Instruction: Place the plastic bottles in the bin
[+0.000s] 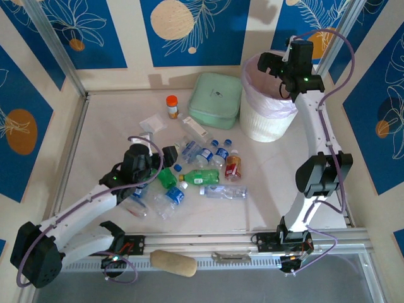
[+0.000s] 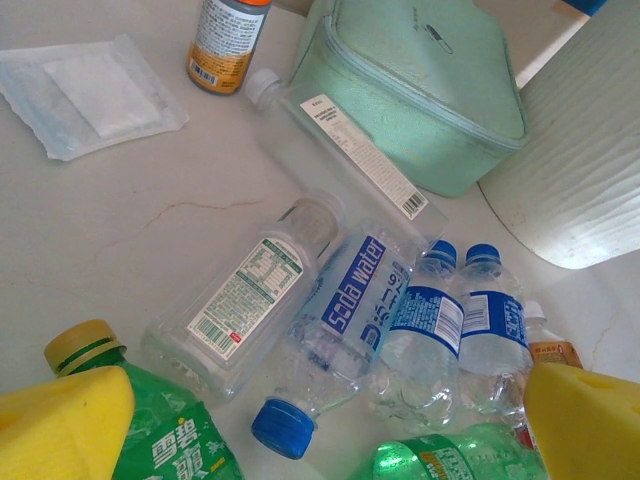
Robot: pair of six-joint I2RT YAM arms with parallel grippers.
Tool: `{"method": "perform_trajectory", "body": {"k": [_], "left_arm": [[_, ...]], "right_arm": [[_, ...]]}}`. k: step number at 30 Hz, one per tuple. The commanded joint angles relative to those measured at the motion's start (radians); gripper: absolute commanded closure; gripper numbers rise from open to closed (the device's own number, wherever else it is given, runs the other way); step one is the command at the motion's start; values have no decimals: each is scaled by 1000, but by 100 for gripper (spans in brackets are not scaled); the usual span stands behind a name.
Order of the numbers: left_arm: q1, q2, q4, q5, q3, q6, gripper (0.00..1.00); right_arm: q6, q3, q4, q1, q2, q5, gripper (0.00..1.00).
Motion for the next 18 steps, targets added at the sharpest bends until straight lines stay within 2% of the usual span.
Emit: {"method": "perform_trajectory", "body": {"k": [1, 7, 14, 18], "left_arm": [[7, 11, -25, 19, 46, 19, 0], [7, 17, -114, 64, 80, 65, 0], [7, 31, -360, 172, 157, 209, 0], [6, 30, -480, 236, 172, 245, 0]], "right_arm": [[24, -18, 23, 17, -121, -61, 1], [69, -204, 93, 78, -297, -171, 1], [154, -509, 185, 199, -479, -240, 1], [212, -668, 242, 288, -536, -247, 1]]}}
